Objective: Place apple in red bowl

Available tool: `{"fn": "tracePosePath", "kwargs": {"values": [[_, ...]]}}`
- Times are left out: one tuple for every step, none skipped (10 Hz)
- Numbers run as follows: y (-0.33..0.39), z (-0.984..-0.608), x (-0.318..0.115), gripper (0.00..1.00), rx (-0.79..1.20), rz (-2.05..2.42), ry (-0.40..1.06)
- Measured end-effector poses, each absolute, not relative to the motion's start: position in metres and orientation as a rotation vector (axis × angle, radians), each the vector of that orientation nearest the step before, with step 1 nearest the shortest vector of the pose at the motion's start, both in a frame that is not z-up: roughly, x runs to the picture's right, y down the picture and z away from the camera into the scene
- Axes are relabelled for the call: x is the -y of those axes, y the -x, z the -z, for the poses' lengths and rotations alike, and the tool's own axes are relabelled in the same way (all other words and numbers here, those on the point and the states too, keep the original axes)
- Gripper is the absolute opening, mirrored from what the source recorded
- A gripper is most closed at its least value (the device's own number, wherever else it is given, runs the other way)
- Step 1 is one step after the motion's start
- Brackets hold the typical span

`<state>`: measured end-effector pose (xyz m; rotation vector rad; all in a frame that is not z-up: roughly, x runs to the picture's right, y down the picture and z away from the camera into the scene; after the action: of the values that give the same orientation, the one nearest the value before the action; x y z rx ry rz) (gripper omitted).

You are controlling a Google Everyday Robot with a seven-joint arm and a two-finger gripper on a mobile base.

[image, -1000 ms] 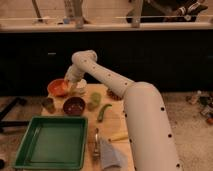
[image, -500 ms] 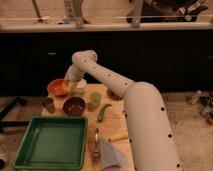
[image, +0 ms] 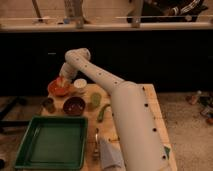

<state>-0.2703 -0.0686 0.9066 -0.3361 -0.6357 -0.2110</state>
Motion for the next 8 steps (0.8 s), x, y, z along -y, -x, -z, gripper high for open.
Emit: {"fn": "tracePosePath", "kwargs": {"values": [[0.278,-0.909,0.069,0.0,0.641,0.214,0.335],[0.28,-0.911,0.071,0.0,0.643,0.212,0.329],[0.279,-0.915,0.073,0.0,0.642,0.206,0.325],[0.282,-0.919,0.074,0.0,0.647,0.202,0.321],[0.285,-0.922,0.073,0.0,0.653,0.201,0.324],[0.286,-0.927,0.073,0.0,0.658,0.201,0.332],[0.287,-0.928,0.073,0.0,0.66,0.2,0.335],[0.287,-0.928,0.073,0.02,0.661,0.2,0.335]]}}
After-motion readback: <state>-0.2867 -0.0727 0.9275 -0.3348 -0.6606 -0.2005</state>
